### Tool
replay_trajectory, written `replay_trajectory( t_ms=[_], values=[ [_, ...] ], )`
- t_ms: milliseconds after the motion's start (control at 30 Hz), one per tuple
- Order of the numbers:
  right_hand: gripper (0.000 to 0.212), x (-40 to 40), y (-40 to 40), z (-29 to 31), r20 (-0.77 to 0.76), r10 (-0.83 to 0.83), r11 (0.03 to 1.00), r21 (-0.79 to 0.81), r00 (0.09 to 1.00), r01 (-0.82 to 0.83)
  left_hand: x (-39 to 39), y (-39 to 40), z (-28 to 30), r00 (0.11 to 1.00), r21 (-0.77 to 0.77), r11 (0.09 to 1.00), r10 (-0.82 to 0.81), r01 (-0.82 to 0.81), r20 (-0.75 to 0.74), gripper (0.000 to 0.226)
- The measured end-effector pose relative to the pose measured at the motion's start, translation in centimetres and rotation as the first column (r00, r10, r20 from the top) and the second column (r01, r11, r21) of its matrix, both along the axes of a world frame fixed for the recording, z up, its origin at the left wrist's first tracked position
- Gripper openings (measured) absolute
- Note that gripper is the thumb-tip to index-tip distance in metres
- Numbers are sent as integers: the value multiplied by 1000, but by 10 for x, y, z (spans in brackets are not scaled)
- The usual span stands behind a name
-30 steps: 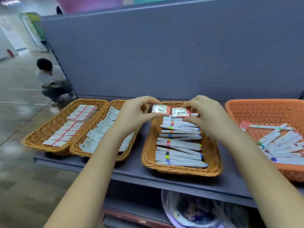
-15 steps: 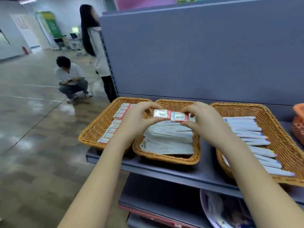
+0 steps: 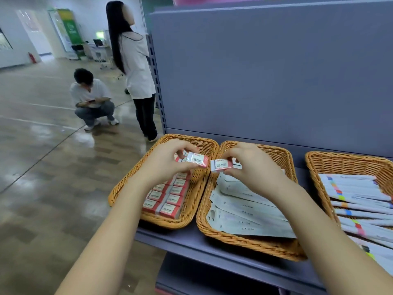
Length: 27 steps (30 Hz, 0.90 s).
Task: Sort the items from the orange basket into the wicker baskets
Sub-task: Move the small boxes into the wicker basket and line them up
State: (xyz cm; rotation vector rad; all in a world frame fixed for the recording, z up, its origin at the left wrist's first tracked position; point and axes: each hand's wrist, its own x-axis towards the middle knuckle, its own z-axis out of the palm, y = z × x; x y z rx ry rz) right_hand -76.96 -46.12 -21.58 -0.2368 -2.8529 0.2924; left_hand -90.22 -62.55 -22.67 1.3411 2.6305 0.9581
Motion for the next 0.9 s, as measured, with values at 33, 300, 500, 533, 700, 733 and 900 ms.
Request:
replay_trajectory(
  t_ms=[33, 300, 500, 533, 700, 733, 900],
  values=[
    [30, -7, -3, -2, 5, -8, 1000, 6, 1000, 8, -7, -3, 0, 1000, -23, 1000, -7, 7, -3, 28],
    [39, -56, -45, -10, 121, -97, 995, -6, 988, 99, -60, -25, -6, 995, -184, 978, -101, 97, -14, 36],
    [43, -81, -71, -22, 182, -181, 983, -2, 966, 185, -87, -38, -14, 981, -300, 942, -179, 148, -79, 37],
    [43, -83, -73, -24, 186, -199, 979, 2, 962, 202, -89, -39, -16, 978, -313, 936, -193, 159, -81, 38],
    [41, -86, -80, -33, 211, -266, 962, 0, 941, 272, -99, -44, -31, 962, -343, 921, -240, 183, -129, 40],
    [41, -86, -82, -36, 216, -280, 958, 1, 935, 287, -100, -45, -34, 960, -353, 917, -248, 188, -132, 40],
    [44, -92, -90, -45, 216, -330, 941, -7, 919, 339, -102, -47, -40, 943, -384, 902, -280, 194, -180, 39]
  ],
)
